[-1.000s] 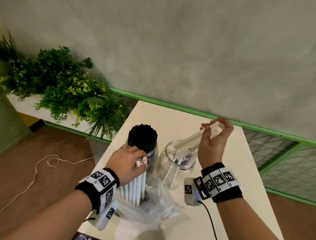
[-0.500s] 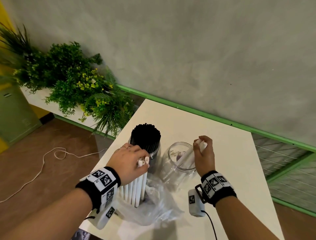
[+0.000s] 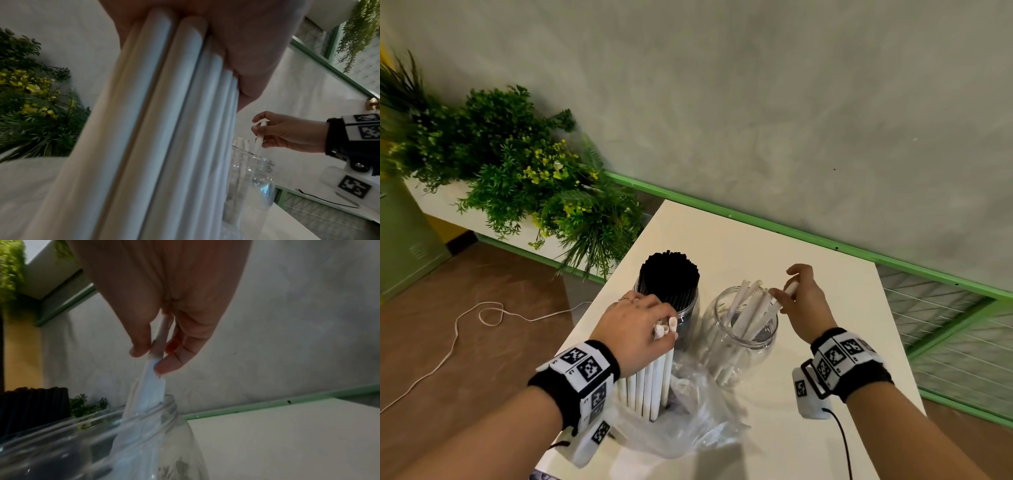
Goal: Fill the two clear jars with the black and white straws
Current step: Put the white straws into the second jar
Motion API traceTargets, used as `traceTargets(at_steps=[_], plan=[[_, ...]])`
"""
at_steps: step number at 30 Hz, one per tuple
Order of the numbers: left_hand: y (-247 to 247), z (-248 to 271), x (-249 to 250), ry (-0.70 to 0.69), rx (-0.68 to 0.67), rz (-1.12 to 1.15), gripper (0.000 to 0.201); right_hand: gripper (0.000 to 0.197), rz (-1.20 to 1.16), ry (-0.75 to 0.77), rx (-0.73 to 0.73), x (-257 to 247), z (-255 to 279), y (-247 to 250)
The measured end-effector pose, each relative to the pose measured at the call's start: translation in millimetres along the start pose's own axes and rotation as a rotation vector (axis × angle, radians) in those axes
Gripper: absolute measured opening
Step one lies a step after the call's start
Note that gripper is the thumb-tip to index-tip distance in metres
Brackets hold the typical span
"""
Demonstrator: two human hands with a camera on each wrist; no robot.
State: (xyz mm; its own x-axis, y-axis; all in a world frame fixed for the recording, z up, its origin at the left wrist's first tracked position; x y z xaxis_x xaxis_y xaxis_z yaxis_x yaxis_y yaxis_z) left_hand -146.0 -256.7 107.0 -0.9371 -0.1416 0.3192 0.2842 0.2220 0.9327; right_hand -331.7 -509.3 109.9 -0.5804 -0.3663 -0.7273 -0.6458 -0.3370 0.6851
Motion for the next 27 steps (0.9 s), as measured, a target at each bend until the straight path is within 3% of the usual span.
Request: traceTargets(at_steps=[3,7,10,15,19,22,27], plan=[[1.0,-0.2,0.1,-0.001,-0.002,0.006,0.037,0.02,0.149,0.082,-0.061,-9.2,2.4,-1.0],[1.0,-0.2,0.8,-0.005,0.004,0.012,0.037,0.043,0.252,0.158,0.024,-17.6,6.2,-3.3],[-0.1,0.0,-0.2,-0.007,-0.001,0.017,0.037,0.045,0.234,0.136,0.027,-18.4,3.0,-10.7],[0.2,-0.5,-1.0,-0.011,0.003,0.034,0.035,0.023,0.235,0.086,0.049,-25.1,-7.0,-16.5],[-1.4,-1.3,-3.0,-0.007,-0.02,0.025,0.036,0.038,0.441,0.047,-0.046,-29.6,-14.2,-26.7],[-1.1,-2.0,-3.6,-0.006,-0.027,0.026,0.036,0.024,0.502,-0.007,-0.11,-31.8,-21.4,-34.5],[-0.9,-1.0,-3.8,-0.007,-0.016,0.036,0.033,0.019,0.357,0.027,-0.007,-40.8,-29.5,-26.7]])
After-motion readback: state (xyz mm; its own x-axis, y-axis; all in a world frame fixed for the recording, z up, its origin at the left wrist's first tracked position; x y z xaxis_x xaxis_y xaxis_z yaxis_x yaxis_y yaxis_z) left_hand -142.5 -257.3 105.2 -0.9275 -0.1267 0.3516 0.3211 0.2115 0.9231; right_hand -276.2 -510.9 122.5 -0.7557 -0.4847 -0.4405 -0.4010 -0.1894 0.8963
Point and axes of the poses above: each hand's wrist, its own z-axis away from the middle knuckle, its own y-axis out of the back of the hand, x = y × z, the point moved 2 cm from there along -z, towards the middle knuckle, and after that the axes turned 10 degrees about -y, right-handed, at the moved point
